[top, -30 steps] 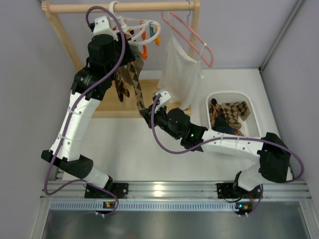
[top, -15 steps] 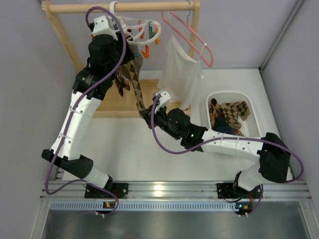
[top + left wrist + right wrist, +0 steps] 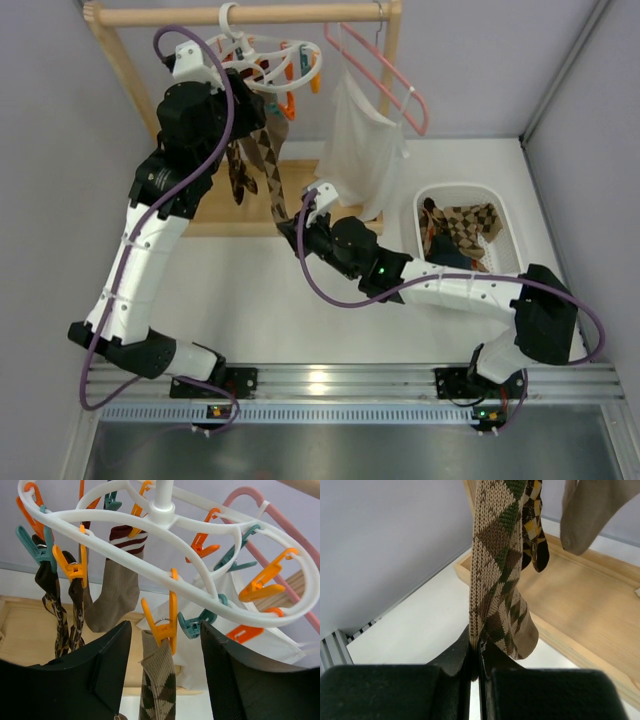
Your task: Remove the socks clipped to the hanger
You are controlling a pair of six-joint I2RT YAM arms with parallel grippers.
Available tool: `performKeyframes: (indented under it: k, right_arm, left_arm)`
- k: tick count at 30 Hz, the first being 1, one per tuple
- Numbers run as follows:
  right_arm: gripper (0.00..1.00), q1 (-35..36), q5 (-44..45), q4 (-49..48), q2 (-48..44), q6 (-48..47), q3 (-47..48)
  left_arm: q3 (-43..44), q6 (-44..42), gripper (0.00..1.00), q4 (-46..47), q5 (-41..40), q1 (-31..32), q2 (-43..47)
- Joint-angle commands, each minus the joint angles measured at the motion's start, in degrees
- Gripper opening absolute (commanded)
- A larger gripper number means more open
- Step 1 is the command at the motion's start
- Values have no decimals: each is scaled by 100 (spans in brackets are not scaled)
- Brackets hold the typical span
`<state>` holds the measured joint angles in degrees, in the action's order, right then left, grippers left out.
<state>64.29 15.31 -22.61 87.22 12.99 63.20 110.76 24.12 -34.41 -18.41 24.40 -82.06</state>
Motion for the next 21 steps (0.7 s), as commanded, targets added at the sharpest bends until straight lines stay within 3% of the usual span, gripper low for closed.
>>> performKeyframes:
  k: [1, 11, 21]
  right_arm:
    - [0, 119, -222, 292, 128, -34, 254]
    - [0, 119, -195, 389, 138, -43, 368]
    - [0, 119, -213, 389, 93, -34, 290]
  left_arm:
    - [-116, 67, 61, 392, 198, -23, 331]
    - [-626, 84, 55, 391, 153, -32, 577]
    - [-336, -74, 49, 374, 101, -32, 42]
